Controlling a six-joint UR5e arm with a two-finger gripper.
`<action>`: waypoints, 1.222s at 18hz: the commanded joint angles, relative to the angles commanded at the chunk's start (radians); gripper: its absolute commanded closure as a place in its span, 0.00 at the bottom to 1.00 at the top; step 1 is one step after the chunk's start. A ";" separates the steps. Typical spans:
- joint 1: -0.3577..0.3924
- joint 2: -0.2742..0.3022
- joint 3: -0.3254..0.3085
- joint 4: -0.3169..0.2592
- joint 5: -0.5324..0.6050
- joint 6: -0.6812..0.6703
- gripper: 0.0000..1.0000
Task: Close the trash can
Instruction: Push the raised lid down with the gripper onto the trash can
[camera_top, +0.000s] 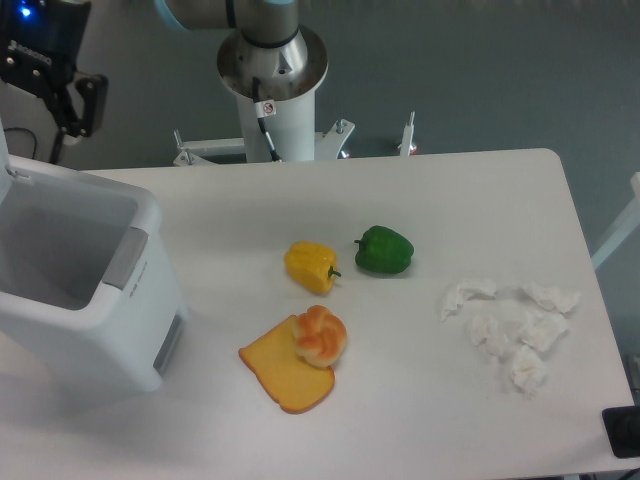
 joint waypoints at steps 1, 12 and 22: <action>0.009 -0.008 0.000 0.000 0.006 0.000 0.00; 0.055 -0.091 0.026 0.026 0.066 0.003 0.00; 0.074 -0.161 0.035 0.034 0.133 0.009 0.00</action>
